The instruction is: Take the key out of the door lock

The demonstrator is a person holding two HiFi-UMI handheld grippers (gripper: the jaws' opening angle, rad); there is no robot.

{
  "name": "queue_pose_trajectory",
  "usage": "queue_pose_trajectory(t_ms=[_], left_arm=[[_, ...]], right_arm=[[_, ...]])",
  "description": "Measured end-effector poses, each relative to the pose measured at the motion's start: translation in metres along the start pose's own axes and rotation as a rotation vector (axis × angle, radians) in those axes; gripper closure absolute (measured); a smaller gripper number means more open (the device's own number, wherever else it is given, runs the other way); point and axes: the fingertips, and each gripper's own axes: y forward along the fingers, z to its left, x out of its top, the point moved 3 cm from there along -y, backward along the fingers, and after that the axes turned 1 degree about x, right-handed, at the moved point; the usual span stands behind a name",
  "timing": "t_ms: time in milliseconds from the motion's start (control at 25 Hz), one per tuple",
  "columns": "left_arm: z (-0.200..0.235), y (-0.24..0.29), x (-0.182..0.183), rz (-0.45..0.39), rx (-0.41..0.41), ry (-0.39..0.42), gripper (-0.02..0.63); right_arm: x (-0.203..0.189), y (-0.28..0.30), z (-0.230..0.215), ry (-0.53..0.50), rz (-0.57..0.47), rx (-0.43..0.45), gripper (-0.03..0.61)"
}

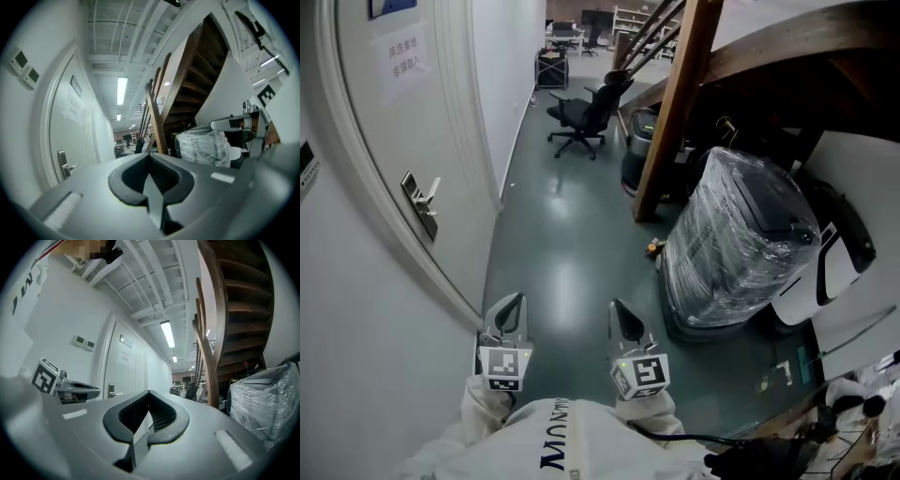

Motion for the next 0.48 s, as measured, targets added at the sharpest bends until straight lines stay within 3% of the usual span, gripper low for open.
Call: queue_pose_trajectory(t_ms=[480], left_arm=[[-0.043,0.01,-0.004,0.038,-0.039,0.034,0.614]], right_arm=[[-0.018,-0.025,-0.04,0.05,0.026,-0.039,0.586]])
